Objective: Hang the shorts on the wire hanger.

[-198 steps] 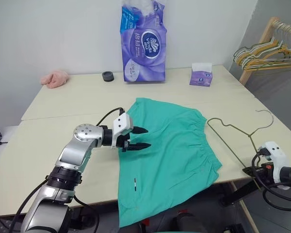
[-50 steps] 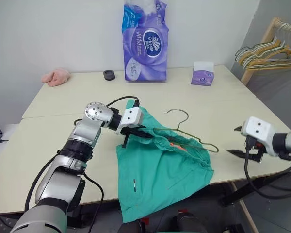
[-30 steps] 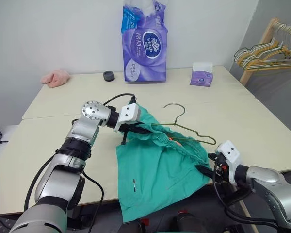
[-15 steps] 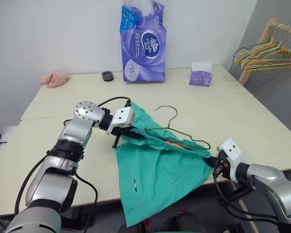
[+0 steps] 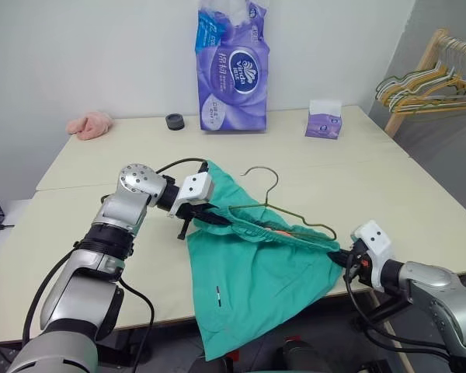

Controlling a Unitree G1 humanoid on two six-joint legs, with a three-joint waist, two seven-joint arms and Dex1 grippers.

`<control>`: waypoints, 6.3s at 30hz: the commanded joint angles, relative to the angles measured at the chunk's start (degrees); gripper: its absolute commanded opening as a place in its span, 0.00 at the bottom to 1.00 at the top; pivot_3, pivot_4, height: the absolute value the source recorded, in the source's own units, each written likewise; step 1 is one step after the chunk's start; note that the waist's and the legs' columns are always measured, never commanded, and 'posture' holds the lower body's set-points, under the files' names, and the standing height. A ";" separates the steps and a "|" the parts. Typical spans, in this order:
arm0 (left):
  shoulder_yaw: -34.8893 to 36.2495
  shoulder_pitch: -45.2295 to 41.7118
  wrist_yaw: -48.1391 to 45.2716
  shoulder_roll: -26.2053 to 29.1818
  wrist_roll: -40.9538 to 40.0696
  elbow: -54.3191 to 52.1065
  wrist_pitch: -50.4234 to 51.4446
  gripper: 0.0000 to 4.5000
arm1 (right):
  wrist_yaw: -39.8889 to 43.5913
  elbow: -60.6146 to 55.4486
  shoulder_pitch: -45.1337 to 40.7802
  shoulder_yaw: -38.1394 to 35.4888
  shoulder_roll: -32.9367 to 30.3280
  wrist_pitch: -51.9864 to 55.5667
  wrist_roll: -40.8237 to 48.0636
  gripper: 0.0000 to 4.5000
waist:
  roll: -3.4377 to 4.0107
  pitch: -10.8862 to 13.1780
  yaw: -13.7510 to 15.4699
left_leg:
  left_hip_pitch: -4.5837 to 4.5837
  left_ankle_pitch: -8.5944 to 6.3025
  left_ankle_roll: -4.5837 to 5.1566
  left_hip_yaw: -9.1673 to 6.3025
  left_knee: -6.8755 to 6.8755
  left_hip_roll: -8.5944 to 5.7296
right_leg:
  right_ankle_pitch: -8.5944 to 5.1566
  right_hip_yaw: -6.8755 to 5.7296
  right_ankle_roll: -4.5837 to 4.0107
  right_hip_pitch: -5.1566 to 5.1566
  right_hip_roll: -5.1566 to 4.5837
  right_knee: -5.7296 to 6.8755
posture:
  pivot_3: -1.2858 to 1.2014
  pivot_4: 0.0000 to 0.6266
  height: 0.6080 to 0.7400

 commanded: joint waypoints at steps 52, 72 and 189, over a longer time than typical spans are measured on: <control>-1.35 0.81 10.87 0.19 10.44 -2.33 -8.47 0.00 | 11.24 -6.18 -16.78 11.65 -23.60 -0.09 -2.08 0.83 | 0.00 0.00 -0.53 | -0.07 -0.01 0.01 -0.08 -0.01 0.00 | 0.00 -0.08 0.00 -0.02 -0.06 -0.09 | 0.46 0.01 1.00; -1.61 0.73 10.79 -0.58 10.03 -3.27 -7.95 0.00 | 12.04 14.63 -27.99 24.84 -9.54 -4.94 -9.29 0.99 | -0.06 -0.06 -1.07 | -0.06 0.00 0.00 -0.07 0.00 0.00 | 0.01 -0.07 -0.01 -0.03 -0.07 -0.07 | 0.47 0.01 1.00; 15.43 -5.21 31.50 -2.09 3.74 20.89 -15.27 0.72 | 16.20 -2.63 -19.78 10.68 -16.56 3.87 2.92 0.00 | -0.13 -0.11 -1.17 | -0.11 -0.02 -0.02 -0.09 -0.01 -0.02 | 0.02 -0.09 -0.01 -0.11 -0.15 -0.03 | 0.46 0.02 1.00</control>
